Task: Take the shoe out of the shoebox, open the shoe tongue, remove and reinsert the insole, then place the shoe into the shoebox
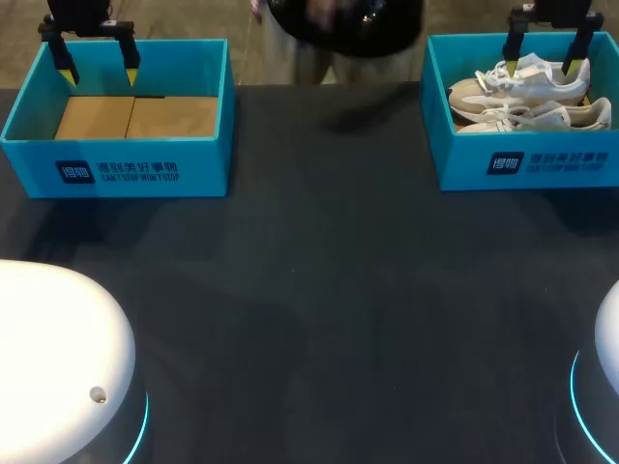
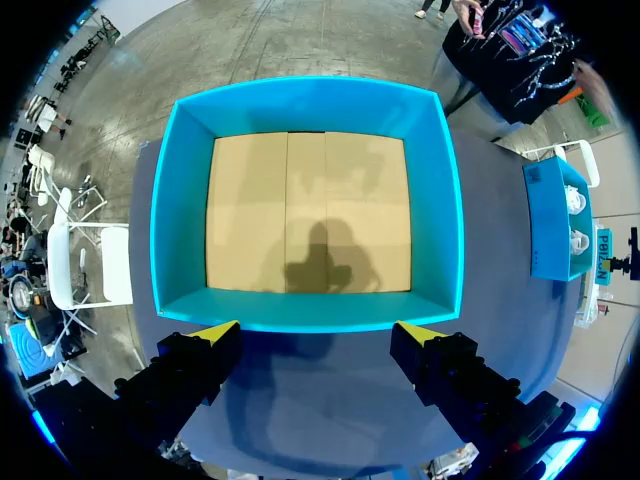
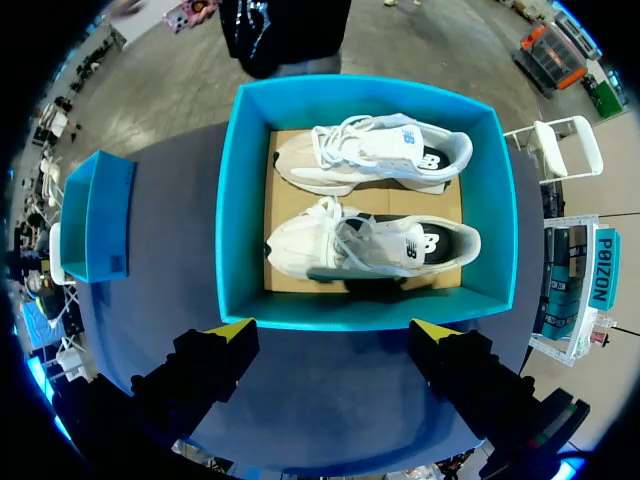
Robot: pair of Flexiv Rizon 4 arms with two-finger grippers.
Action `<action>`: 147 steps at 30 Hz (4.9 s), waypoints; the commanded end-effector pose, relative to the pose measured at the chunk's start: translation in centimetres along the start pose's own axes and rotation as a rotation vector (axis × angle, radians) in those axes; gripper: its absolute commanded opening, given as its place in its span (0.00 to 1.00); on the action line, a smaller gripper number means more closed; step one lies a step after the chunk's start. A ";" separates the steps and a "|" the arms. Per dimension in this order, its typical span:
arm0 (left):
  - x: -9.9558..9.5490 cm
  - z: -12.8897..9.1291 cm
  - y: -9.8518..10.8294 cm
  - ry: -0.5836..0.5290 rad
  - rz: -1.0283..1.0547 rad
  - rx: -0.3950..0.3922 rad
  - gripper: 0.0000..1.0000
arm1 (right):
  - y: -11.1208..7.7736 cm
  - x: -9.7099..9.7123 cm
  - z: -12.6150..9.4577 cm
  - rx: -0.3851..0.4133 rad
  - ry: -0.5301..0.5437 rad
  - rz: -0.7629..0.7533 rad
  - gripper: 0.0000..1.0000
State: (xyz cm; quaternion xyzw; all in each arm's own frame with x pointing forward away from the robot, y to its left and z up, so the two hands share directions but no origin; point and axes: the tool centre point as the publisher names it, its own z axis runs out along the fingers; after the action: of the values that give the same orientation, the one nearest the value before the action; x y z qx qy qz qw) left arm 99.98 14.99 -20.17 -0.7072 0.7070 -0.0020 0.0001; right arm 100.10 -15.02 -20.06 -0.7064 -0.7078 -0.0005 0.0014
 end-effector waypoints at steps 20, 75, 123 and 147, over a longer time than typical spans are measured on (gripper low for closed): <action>0.0 -0.1 0.0 -0.001 0.000 -0.001 1.00 | 0.0 0.0 0.0 0.001 -0.001 0.001 1.00; 0.0 -0.1 0.0 -0.001 0.000 -0.001 1.00 | 4.5 -17.2 11.8 -0.109 -0.111 0.106 1.00; 0.0 -0.1 0.0 -0.001 0.000 -0.001 1.00 | 6.3 -19.0 19.6 -0.044 -0.203 0.159 0.03; 0.0 -0.1 0.0 -0.001 0.000 -0.001 1.00 | 4.5 -17.8 12.4 -0.022 -0.229 0.143 0.00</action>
State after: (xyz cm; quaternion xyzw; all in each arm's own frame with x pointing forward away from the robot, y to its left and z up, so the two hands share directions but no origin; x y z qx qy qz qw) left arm 99.98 14.99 -20.16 -0.7072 0.7070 -0.0020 0.0002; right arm 105.39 -33.04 -34.37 -0.7505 -0.6512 0.0763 -0.0828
